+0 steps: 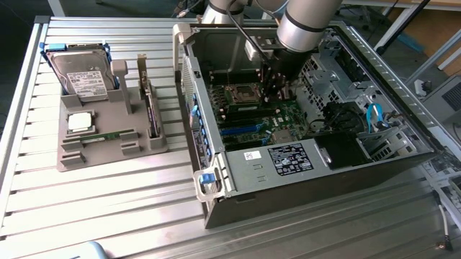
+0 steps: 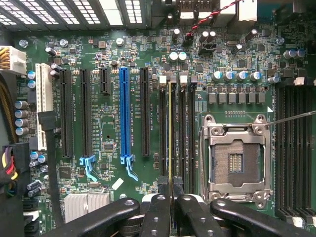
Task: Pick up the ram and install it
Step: 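Insert the ram into the slot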
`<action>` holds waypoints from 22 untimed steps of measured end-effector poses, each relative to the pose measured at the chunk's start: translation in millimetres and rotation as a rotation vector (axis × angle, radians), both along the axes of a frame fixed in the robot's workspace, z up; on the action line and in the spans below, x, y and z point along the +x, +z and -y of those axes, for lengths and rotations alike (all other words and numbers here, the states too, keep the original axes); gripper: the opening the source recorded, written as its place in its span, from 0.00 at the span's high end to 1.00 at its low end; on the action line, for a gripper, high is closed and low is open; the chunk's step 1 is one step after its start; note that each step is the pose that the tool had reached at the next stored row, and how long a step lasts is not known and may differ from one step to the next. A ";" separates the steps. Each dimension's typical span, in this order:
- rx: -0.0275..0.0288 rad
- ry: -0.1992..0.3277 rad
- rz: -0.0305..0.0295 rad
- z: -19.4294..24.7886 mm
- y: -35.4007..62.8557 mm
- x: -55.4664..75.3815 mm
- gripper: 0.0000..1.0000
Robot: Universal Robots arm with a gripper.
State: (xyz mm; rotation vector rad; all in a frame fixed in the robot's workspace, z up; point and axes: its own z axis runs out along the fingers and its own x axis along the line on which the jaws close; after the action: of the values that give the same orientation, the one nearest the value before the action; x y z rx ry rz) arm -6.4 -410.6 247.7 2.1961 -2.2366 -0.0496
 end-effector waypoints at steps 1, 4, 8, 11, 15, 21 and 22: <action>0.0000 0.000 0.0000 0.3 0.0 0.0 0.88; 0.0001 0.000 0.0000 1.1 0.0 0.0 0.88; 0.0000 0.000 0.0000 1.8 0.0 0.0 0.88; 0.0001 0.001 0.0000 2.1 0.0 0.0 0.88; 0.0006 0.003 0.0001 2.1 0.0 0.0 0.88; 0.0021 0.011 0.0004 2.1 0.0 0.0 0.88; 0.0024 0.013 0.0004 2.1 0.0 0.0 0.88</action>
State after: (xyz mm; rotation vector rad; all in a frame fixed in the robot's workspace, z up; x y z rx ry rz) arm -6.4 -412.7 247.7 2.2116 -2.2236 -0.0518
